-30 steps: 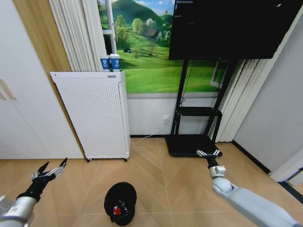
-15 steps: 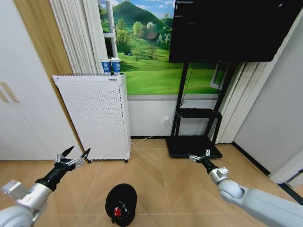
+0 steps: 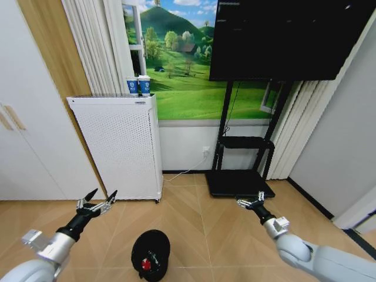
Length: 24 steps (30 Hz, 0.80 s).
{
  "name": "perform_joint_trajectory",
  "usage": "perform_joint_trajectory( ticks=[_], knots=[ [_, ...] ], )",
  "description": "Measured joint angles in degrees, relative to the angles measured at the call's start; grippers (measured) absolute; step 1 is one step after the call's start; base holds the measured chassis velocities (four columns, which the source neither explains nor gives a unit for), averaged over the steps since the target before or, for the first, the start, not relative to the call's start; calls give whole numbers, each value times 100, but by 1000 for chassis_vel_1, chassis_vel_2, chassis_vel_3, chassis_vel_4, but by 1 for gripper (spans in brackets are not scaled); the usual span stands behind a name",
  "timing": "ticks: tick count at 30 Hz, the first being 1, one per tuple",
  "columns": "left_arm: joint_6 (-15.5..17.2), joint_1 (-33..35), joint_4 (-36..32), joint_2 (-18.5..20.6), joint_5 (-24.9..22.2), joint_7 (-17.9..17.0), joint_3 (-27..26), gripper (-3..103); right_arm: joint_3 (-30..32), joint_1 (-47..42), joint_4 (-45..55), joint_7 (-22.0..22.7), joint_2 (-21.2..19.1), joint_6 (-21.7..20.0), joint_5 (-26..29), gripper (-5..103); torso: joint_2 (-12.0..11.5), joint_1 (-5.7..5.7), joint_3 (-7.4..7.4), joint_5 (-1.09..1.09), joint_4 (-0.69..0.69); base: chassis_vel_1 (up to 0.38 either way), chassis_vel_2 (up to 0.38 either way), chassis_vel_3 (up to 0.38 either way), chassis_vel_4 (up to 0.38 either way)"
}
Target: Pick up the trash bin and place the garbage on the floor into it.
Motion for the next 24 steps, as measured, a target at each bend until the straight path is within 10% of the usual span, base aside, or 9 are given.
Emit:
perform_joint_trajectory(
  ticks=[24],
  knots=[
    [-41, 13, 23, -195, 91, -1, 19, 100, 23, 177, -44, 96, 47, -8, -84, 100, 588, 242, 343, -1, 1, 0, 0, 0, 0]
  ],
)
